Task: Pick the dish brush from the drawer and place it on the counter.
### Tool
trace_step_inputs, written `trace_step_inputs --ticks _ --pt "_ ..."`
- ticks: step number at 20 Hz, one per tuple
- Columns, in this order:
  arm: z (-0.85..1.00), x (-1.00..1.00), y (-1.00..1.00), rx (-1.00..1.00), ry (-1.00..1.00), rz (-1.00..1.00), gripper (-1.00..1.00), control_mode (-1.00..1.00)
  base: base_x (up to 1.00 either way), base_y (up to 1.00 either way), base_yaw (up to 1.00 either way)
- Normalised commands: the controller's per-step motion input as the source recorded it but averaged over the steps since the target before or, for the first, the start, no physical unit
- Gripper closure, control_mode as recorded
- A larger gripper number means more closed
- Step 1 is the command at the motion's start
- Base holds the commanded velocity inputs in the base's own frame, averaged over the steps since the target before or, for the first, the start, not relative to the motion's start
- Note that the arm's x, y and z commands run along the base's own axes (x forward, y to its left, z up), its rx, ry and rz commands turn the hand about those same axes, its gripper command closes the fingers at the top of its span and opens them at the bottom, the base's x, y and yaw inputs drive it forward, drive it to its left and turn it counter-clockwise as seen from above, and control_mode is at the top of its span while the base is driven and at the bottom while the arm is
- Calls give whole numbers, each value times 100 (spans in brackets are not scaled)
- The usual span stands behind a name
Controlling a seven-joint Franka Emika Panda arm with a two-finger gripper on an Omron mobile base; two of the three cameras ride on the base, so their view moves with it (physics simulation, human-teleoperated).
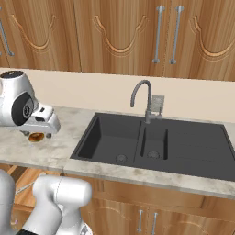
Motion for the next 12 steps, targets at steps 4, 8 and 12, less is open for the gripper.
trace_step_inputs --ticks 4,8,12 --pt "-14 -88 66 -2 28 3 -100 -100 0 0 0" --pt "-23 -79 96 -6 30 2 -100 -100 0 0 0" --pt "-29 -70 98 -6 35 7 -100 -100 0 0 0"
